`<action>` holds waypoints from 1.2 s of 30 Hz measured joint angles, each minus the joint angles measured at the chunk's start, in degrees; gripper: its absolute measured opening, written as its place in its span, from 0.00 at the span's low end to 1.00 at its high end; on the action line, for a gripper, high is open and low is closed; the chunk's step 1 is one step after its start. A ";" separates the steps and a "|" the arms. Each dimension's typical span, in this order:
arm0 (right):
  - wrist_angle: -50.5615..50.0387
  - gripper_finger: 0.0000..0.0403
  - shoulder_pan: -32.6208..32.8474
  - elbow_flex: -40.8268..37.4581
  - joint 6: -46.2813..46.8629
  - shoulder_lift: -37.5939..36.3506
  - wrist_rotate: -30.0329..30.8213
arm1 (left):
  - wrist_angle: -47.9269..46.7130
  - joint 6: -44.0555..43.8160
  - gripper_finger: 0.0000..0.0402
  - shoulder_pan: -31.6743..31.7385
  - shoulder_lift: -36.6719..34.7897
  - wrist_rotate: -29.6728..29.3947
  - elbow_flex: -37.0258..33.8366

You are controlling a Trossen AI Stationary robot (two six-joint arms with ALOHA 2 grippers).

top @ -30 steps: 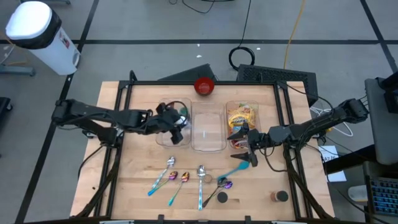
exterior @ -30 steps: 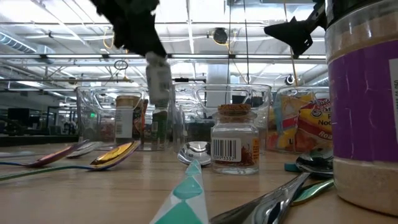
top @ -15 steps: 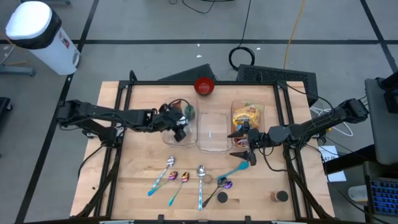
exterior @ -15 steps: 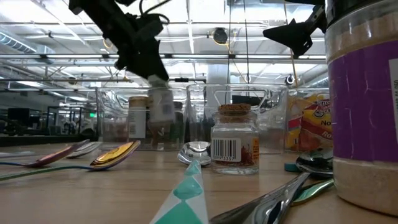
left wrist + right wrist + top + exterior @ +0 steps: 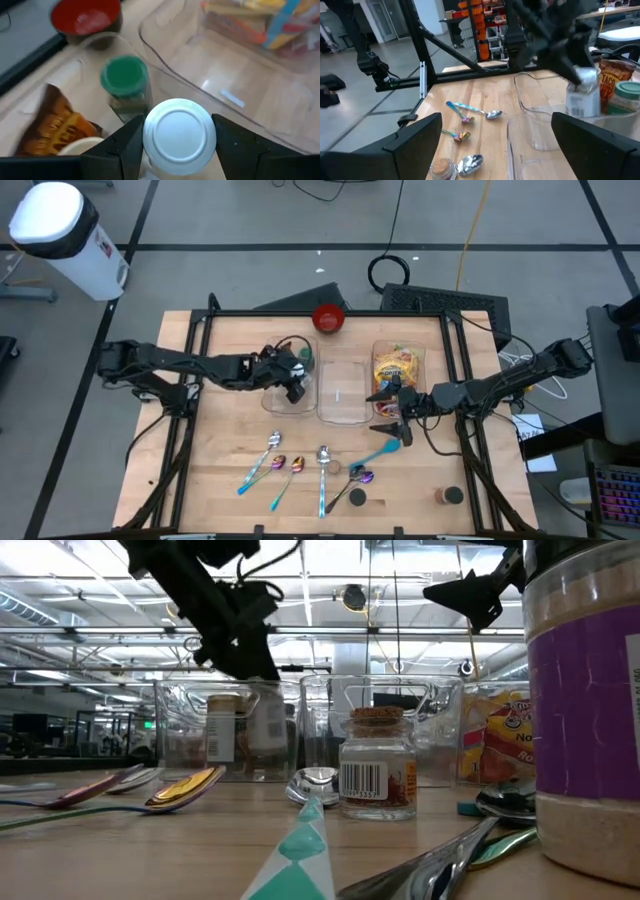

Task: Pick & Place Food Item
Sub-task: Put the white seasoning bottle into the left transparent bin, then put the orange seasoning bottle into the left transparent bin

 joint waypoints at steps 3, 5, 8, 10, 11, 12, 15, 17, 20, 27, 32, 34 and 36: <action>0.03 0.92 0.00 0.00 0.00 0.02 0.00 | 1.31 -0.23 0.52 0.86 2.82 0.41 0.00; 0.00 0.92 0.00 0.02 0.00 0.02 0.00 | 1.52 -0.63 0.52 1.26 4.04 0.11 -0.02; -0.22 0.92 0.00 0.02 0.00 0.02 -0.01 | 1.72 -1.72 0.52 1.81 4.54 -0.18 -0.02; -0.28 0.92 0.00 0.02 0.02 0.02 -0.02 | 2.25 -1.78 0.56 2.11 4.83 -0.68 0.00; -0.26 0.92 0.00 0.02 0.00 0.02 0.00 | 2.26 -1.77 0.59 2.23 4.82 -0.66 0.00; -0.28 0.92 0.00 0.02 0.00 0.02 0.00 | 2.04 -1.76 0.62 2.24 4.74 -0.73 0.00; -0.28 0.92 0.00 0.02 0.01 0.02 -0.01 | 2.27 -1.58 0.73 2.24 4.71 0.33 0.02; -0.28 0.92 -0.01 0.02 0.01 0.02 -0.02 | 2.50 -1.53 0.78 2.15 4.71 1.49 0.02; -0.26 0.92 0.00 0.02 0.01 0.02 -0.02 | 3.38 -1.50 0.84 2.20 4.19 3.60 0.05; 0.42 0.92 -0.01 0.02 2.64 0.02 -0.04 | 3.98 1.90 0.91 2.18 -2.33 8.38 1.44; 3.12 0.92 0.00 0.00 3.06 0.02 -0.04 | 4.41 4.51 0.89 2.04 -6.90 8.45 1.44; 3.65 0.92 0.00 0.00 4.23 0.02 -0.04 | 4.51 6.49 0.89 1.64 -7.89 8.41 1.44; 3.59 0.92 0.00 0.00 6.61 0.02 -0.15 | 5.89 7.50 0.89 1.14 -8.05 8.43 1.44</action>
